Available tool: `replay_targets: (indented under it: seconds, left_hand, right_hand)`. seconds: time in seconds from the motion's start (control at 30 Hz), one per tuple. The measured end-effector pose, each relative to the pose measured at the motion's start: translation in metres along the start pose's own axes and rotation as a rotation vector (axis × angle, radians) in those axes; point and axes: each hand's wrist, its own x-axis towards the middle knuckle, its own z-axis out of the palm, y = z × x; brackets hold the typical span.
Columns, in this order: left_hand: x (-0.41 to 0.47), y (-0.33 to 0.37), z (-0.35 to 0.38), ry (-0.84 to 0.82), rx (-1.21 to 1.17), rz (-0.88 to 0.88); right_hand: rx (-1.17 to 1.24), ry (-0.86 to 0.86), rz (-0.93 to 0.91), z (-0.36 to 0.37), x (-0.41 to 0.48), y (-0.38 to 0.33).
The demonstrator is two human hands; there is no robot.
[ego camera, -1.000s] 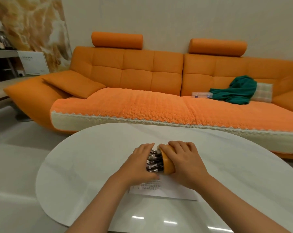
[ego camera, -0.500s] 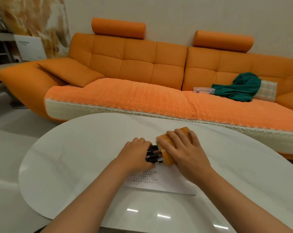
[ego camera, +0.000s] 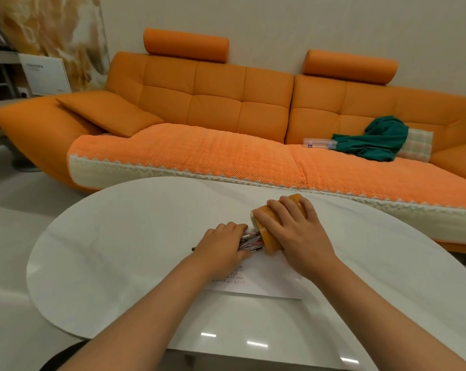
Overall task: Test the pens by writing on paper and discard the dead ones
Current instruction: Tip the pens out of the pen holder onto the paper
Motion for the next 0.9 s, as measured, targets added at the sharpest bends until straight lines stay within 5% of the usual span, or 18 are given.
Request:
replay_targets:
  seconds: [0.4,0.67,0.9]
  left_hand:
    - [0.009,0.011,0.013,-0.013,0.154,-0.007]
    - [0.024,0.047,0.023,0.210,0.007,0.149]
    - [0.024,0.042,0.027,0.217,-0.080,0.117]
  right_hand:
    - [-0.005,-0.082,0.159,0.005,-0.023,0.038]
    - [0.085,-0.021,0.168,0.006,-0.028,0.039]
    - [0.077,-0.061,0.275,0.009,-0.046,0.065]
